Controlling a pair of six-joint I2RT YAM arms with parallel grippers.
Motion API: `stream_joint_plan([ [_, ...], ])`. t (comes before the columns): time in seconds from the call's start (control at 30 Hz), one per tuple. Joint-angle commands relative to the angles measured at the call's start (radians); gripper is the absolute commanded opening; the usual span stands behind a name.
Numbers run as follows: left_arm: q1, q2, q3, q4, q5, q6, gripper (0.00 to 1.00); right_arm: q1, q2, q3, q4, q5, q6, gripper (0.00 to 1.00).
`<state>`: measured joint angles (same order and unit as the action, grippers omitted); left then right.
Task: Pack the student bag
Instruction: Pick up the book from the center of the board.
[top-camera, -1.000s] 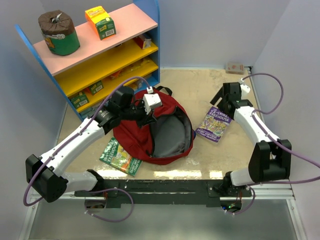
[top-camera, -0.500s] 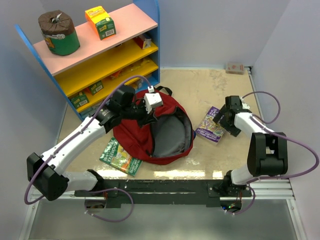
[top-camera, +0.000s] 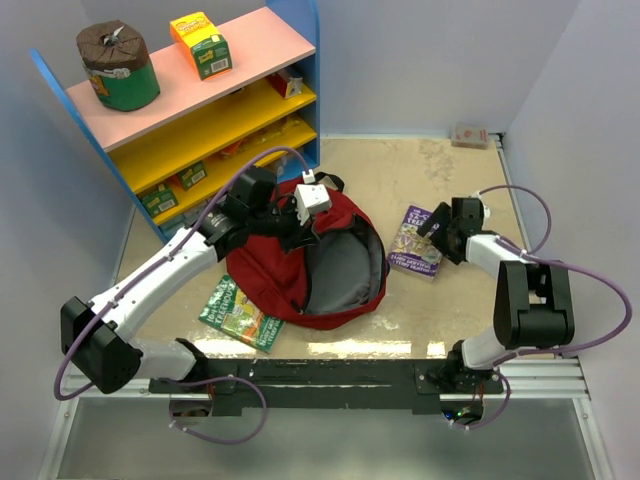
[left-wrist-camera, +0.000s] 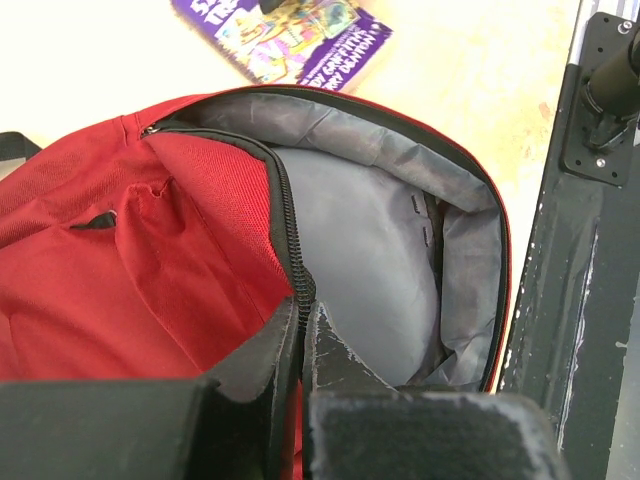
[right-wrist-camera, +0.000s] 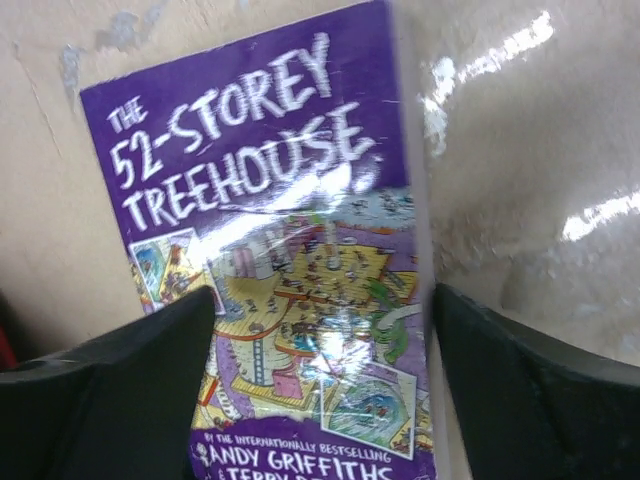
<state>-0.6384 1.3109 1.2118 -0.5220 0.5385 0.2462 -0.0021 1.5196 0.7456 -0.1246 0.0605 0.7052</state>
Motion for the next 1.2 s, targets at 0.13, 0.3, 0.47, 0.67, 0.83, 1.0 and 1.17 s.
stream_joint_plan([
  [0.13, -0.007, 0.007, 0.058, 0.013, 0.021, 0.021, 0.05, 0.033, 0.059, -0.077, 0.043, -0.064, 0.053, 0.48],
  [0.3, -0.007, 0.005, 0.06, 0.014, 0.026, 0.013, 0.05, 0.034, 0.013, -0.124, 0.062, -0.047, 0.033, 0.0],
  [0.47, -0.009, -0.001, 0.055, 0.016, 0.029, 0.004, 0.05, 0.034, -0.128, -0.124, 0.063, -0.059, -0.001, 0.0],
  [0.67, -0.009, -0.015, 0.031, 0.031, 0.026, 0.001, 0.05, 0.037, -0.404, -0.014, 0.03, -0.129, -0.044, 0.0],
  [0.83, -0.009, -0.027, 0.023, 0.034, 0.012, 0.002, 0.05, 0.042, -0.513, 0.104, -0.012, -0.221, -0.012, 0.0],
  [1.0, -0.009, -0.033, 0.014, 0.048, -0.002, -0.007, 0.05, 0.083, -0.596, 0.285, -0.116, -0.245, 0.011, 0.0],
  [1.17, -0.009, -0.036, 0.011, 0.059, -0.003, -0.025, 0.05, 0.149, -0.627, 0.405, -0.257, -0.22, 0.03, 0.0],
])
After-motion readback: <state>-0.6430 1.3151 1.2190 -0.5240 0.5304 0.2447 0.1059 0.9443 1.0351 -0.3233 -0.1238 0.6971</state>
